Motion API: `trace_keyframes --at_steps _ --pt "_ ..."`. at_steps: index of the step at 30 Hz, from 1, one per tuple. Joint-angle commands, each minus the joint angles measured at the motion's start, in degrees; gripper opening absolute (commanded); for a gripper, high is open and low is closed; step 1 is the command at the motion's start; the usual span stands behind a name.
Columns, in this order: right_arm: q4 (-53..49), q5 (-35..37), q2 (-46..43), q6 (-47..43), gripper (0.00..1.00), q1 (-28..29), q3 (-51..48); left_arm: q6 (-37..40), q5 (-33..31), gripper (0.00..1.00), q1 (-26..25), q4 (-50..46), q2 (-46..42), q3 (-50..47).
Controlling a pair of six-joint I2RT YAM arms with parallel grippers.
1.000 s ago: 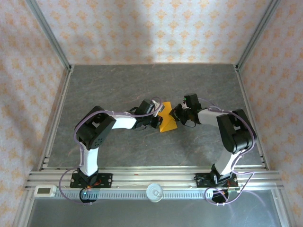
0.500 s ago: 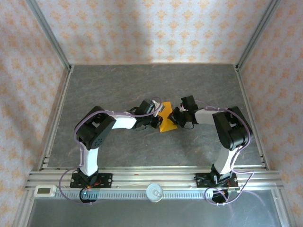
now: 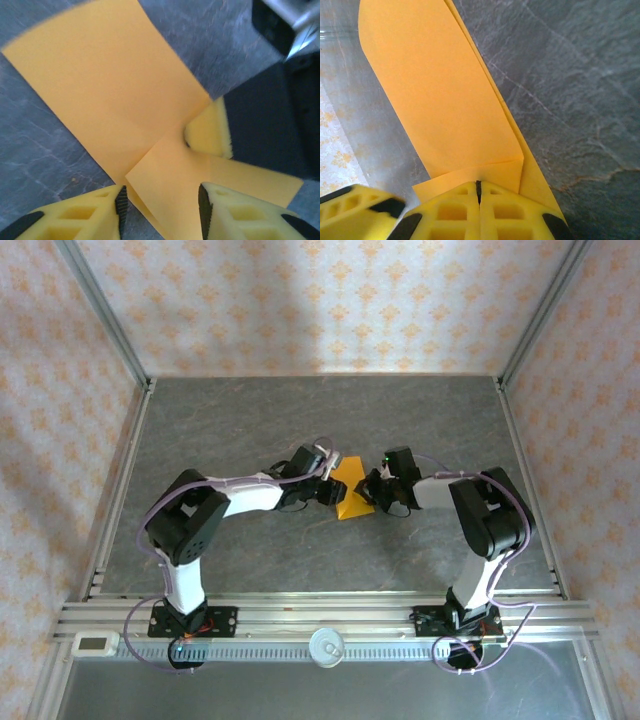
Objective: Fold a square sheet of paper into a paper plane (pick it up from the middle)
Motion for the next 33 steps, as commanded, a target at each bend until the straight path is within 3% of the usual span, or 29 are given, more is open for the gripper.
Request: trace_keyframes --at_steps 1,3,6,12,15,33 --pt "-7.1 4.7 1.5 0.9 0.0 0.0 -3.2 -5.6 -1.2 0.47 0.5 -0.6 -4.4 0.0" --pt "-7.0 4.7 1.4 1.0 0.0 0.0 -3.3 -7.6 2.0 0.4 0.5 1.8 -5.6 -1.2" --pt "-6.9 4.7 1.3 1.0 0.0 0.0 -3.4 -10.7 10.8 0.18 0.5 5.3 -5.2 -1.8" --pt "-6.6 4.6 1.4 0.9 0.0 -0.1 -3.6 -15.3 20.5 0.0 0.5 3.6 0.1 0.6" --pt "-6.5 4.4 1.5 0.9 0.0 0.0 -3.5 -16.3 22.9 0.0 0.5 3.5 2.6 1.3" --pt "-7.0 3.9 1.4 0.5 0.0 0.0 -3.5 -15.2 23.0 0.0 0.5 1.3 8.3 1.3"
